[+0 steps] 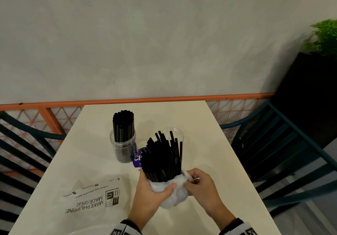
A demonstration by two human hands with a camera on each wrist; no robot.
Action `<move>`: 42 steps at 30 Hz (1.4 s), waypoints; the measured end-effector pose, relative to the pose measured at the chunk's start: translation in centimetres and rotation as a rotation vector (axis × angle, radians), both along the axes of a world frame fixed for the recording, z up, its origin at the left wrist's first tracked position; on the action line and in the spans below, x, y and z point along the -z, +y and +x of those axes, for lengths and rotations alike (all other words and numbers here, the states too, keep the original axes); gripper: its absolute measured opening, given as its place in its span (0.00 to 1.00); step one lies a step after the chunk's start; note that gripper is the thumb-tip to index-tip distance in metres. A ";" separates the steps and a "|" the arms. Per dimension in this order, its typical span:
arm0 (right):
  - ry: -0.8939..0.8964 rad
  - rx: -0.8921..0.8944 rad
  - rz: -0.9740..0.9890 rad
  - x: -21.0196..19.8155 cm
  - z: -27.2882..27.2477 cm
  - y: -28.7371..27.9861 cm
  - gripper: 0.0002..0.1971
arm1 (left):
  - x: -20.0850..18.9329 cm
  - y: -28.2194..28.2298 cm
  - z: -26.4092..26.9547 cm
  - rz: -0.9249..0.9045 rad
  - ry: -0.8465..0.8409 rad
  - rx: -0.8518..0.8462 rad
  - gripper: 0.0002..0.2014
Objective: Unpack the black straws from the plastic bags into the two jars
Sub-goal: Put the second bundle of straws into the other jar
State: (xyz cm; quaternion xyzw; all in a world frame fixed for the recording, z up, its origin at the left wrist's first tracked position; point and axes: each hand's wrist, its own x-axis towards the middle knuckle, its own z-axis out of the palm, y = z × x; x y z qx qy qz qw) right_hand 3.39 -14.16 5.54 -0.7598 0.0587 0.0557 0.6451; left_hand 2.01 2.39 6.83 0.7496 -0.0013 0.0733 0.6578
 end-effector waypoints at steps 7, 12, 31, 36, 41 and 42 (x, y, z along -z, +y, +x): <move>-0.005 -0.172 0.080 0.0 -0.1 0.2 0.26 | -0.3 -1.2 0.5 -0.006 -0.098 -0.165 0.36; -0.176 -0.194 -0.156 0.8 0.4 -0.3 0.09 | -0.2 -1.1 -0.7 0.067 -0.097 0.083 0.37; -0.266 -0.222 -0.672 6.5 -0.4 -2.5 0.14 | -2.9 -3.2 2.6 1.040 -0.310 0.272 0.31; -0.338 -0.199 -0.813 7.5 0.3 -2.8 0.12 | -3.2 -4.2 2.2 1.112 -0.359 0.442 0.32; -0.227 -0.231 -0.586 6.5 0.7 -2.7 0.11 | -3.3 -4.5 4.7 1.080 -0.362 0.428 0.24; -0.251 -0.265 -0.582 6.4 0.7 -2.6 0.11 | -3.5 -4.4 5.2 1.046 -0.360 0.460 0.25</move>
